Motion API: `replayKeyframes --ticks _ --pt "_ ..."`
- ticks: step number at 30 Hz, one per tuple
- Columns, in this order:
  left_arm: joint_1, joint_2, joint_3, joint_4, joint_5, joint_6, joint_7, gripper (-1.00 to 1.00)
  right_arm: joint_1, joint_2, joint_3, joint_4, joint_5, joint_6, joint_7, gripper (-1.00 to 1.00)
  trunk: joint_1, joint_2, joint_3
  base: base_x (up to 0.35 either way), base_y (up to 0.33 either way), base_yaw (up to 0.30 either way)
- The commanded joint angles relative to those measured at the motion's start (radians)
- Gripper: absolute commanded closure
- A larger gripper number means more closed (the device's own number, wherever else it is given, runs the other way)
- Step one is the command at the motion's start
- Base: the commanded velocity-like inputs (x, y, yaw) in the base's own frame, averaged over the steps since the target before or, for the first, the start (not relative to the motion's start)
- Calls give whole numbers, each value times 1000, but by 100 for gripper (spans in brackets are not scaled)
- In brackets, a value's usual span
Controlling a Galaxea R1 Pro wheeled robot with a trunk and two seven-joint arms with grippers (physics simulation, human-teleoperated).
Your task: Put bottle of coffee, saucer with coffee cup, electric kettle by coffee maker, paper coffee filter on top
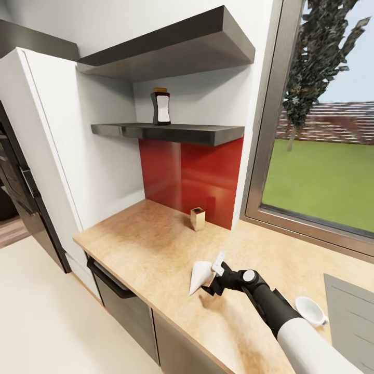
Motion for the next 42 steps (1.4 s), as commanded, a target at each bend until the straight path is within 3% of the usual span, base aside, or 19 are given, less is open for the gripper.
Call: replayKeyframes --ticks 1,16,30,42 --pt "0 0 0 0 6 -2 1 -100 -1 -1 2 -2 5 4 3 -100 1 -2 -2 77 0 0" --pt "0 -5 0 0 6 -6 1 -100 -1 -1 2 -2 7 3 3 -100 1 -2 -2 49 0 0" --pt "0 -2 -1 6 6 -5 1 -100 -1 2 7 -2 36 -37 6 -100 1 -2 -2 0 0 0" --pt "1 -3 -1 7 6 -4 1 -100 -1 2 58 -1 37 -50 6 -100 1 -2 -2 0 0 0"
